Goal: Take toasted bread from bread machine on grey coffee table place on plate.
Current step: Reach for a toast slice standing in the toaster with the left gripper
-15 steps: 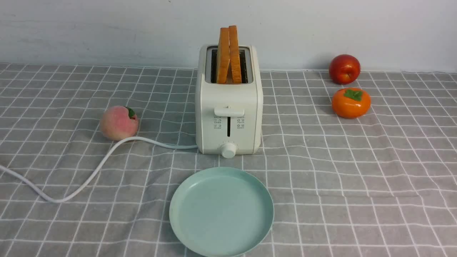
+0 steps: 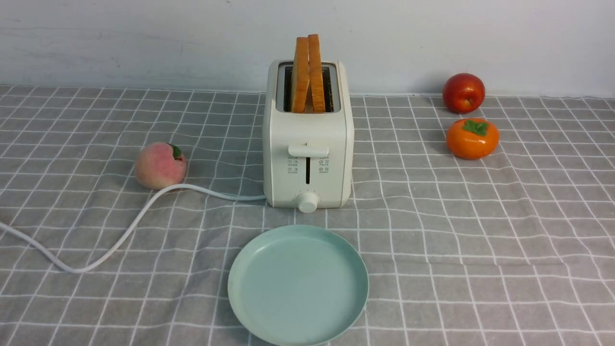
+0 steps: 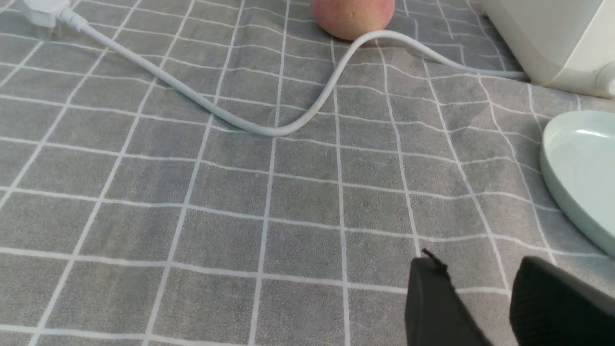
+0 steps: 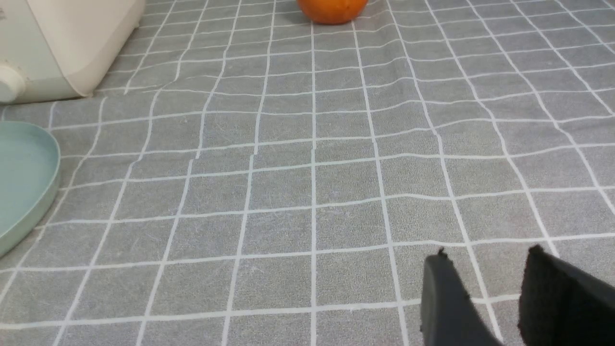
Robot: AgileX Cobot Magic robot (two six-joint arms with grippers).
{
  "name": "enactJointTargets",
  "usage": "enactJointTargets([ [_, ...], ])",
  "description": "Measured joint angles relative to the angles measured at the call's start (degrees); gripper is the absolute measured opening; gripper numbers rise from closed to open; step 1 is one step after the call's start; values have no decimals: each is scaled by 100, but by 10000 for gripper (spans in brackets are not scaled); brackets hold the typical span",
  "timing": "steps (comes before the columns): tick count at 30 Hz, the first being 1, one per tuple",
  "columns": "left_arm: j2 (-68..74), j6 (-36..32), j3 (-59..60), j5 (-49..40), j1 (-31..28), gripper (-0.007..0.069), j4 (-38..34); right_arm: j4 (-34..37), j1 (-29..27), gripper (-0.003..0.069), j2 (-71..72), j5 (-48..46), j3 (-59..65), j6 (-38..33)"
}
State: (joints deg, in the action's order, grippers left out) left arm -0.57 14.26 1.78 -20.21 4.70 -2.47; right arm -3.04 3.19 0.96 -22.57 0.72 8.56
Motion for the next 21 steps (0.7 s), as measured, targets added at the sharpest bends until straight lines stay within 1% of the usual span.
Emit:
enactJointTargets([
  [1,0,12,0,202,0,238,-228,0,0,240,0,0,0,0],
  [2,0,31,0,269,0,238,-308,0,0,240,0,6,0,0],
  [3,0,72,0,503,0,238,-573,33,0,240,0,45,0,14],
  [5,0,192,0,947,0,238,-1084,274,0,240,0,261,36,130],
  [6,0,220,0,1045,0,238,-1191,304,0,240,0,296,41,130],
  [7,0,324,0,1357,0,238,-1534,633,0,240,0,577,72,352],
  [10,0,745,0,2282,0,238,-2549,1307,0,240,0,1430,72,778],
  [11,0,745,0,2282,0,238,-2611,1307,0,240,0,1484,72,795],
  [12,0,919,0,2631,0,238,-3128,1484,0,240,0,1867,72,877],
  [15,0,1003,0,3179,0,228,-3701,1603,0,240,0,2482,72,889],
  [16,0,1019,0,3316,0,213,-3793,1612,0,240,0,2595,72,889],
  [18,0,1032,-21,3564,0,114,-3911,1687,0,240,0,2934,72,919],
  [21,0,976,-327,3502,0,-11,-3778,1843,0,239,0,3276,-41,1256],
])
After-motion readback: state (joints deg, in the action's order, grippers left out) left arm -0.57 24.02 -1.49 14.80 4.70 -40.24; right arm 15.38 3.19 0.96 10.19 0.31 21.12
